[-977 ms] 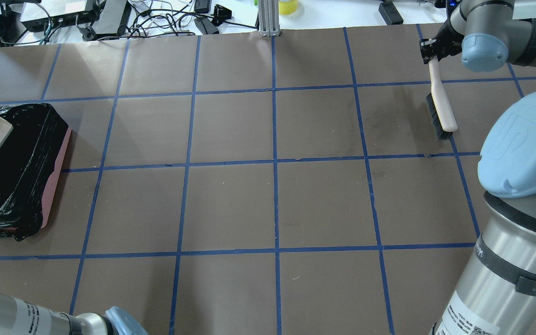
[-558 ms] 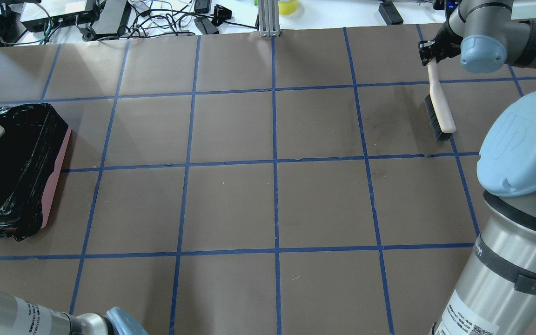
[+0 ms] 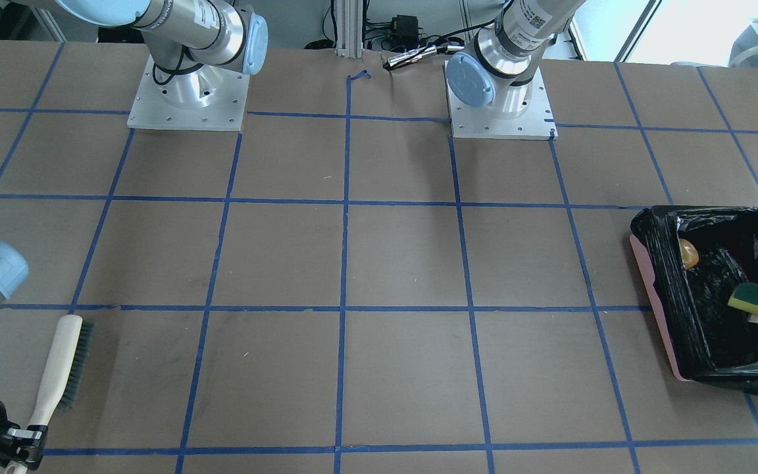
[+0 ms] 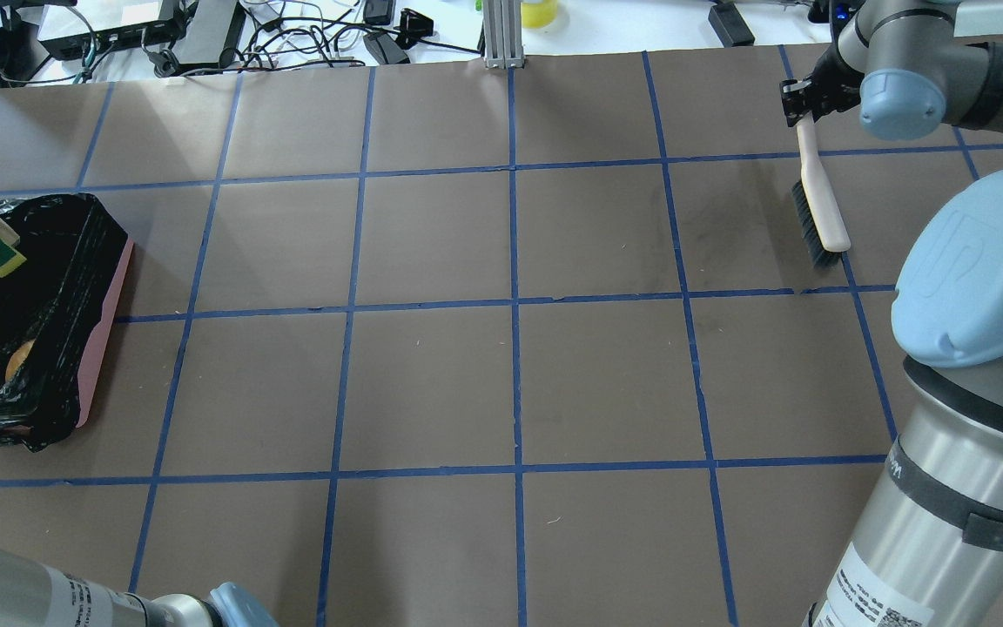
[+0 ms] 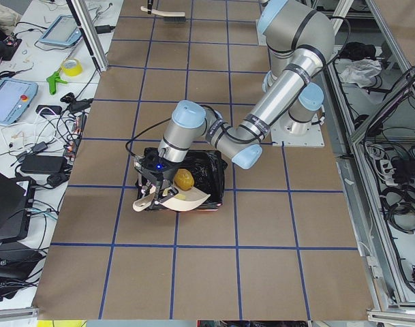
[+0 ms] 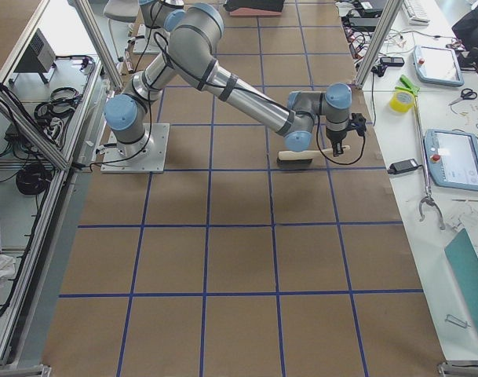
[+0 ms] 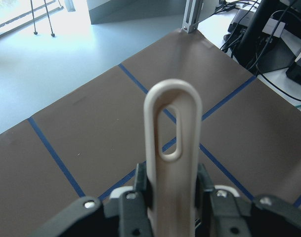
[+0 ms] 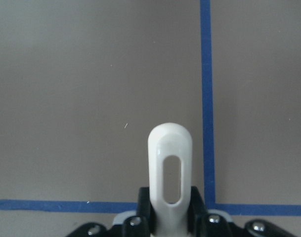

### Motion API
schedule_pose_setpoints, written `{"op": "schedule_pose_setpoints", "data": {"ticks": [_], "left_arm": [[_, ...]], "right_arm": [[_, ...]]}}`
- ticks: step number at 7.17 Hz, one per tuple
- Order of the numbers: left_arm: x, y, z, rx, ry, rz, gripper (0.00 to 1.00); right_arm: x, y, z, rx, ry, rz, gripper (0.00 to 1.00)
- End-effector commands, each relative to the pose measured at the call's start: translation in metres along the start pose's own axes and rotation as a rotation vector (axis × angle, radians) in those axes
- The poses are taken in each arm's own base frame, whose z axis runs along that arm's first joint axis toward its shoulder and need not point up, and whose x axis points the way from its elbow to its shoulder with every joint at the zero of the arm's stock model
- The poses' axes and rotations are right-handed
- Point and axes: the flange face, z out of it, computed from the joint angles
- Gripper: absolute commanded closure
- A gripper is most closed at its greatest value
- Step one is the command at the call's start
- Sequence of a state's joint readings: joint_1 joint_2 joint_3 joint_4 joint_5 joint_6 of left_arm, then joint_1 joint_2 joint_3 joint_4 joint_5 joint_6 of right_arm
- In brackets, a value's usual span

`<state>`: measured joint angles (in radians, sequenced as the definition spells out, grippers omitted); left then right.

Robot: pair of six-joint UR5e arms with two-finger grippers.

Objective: Sweep and dump trash into bin
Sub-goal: 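Tilt the dustpan over the black bin with the left gripper to dump contents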

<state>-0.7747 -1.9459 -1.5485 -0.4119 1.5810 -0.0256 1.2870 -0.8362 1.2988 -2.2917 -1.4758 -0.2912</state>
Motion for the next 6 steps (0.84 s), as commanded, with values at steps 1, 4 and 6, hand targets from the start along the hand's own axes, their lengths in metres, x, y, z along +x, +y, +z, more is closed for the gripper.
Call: {"op": "schedule_pose_setpoints", "data": {"ticks": [1,4,6], "left_arm": [[0.017,-0.008,-0.020,0.088,0.016,0.089,1.00],[0.031,-0.011,-0.037,0.116,0.030,0.169,1.00],[0.061,-0.010,-0.049,0.137,0.072,0.258,1.00]], "right_arm": [[0.000,0.001,0.001,-0.002,-0.001,-0.002,0.69],[-0.001,0.004,0.004,-0.010,-0.005,0.001,0.31],[-0.001,0.004,-0.001,-0.005,-0.003,-0.006,0.28]]}}
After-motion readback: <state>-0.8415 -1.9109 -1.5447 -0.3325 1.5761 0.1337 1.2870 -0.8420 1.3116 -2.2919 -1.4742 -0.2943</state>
